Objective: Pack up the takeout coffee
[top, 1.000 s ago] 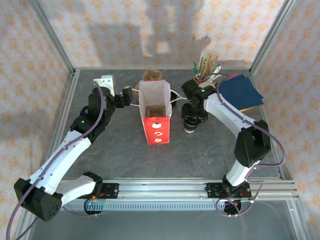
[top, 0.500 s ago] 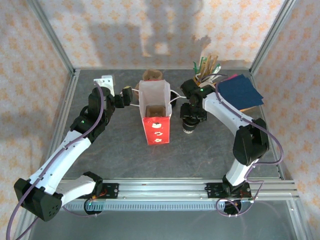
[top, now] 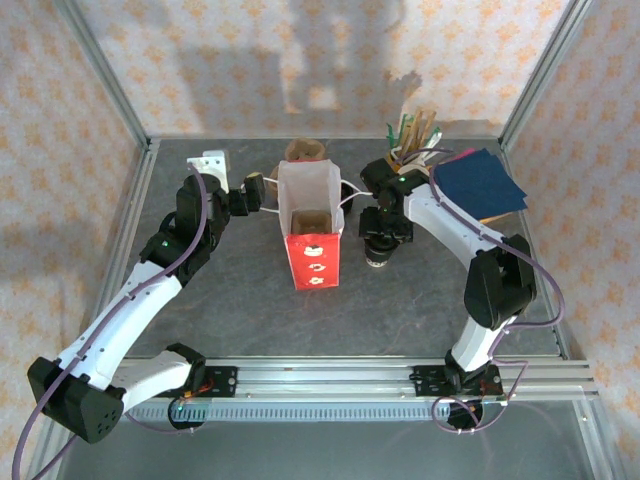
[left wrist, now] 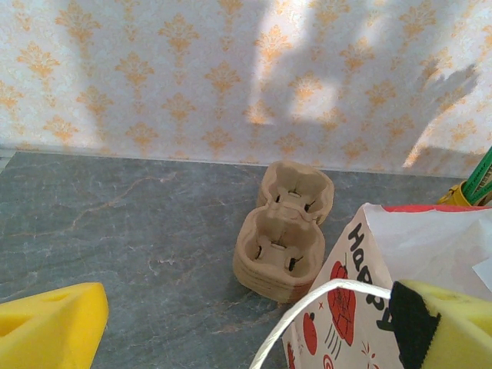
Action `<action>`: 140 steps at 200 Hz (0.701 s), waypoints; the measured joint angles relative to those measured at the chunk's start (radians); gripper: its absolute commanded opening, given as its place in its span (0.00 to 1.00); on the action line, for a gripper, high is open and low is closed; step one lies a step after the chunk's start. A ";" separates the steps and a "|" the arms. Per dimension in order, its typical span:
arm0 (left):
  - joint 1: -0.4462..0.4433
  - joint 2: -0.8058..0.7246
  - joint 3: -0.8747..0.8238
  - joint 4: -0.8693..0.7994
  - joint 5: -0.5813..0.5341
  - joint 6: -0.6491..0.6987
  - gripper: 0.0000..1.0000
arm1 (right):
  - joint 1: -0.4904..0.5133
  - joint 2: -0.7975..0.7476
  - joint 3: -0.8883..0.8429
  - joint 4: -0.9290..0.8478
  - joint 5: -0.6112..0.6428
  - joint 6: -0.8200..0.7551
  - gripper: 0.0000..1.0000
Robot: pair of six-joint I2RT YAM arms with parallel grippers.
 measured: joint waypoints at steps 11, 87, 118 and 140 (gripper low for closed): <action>0.000 0.000 0.000 -0.001 0.000 0.000 0.95 | 0.000 0.001 0.001 -0.002 0.000 0.000 0.76; 0.000 0.000 0.000 -0.013 -0.012 0.001 0.95 | 0.000 0.002 0.011 -0.014 0.000 -0.004 0.63; 0.000 -0.002 0.000 -0.013 -0.015 0.008 0.95 | 0.000 0.002 0.051 -0.057 0.027 -0.004 0.62; 0.000 -0.006 0.000 -0.012 -0.015 0.011 0.96 | 0.000 -0.001 0.124 -0.093 0.057 -0.004 0.59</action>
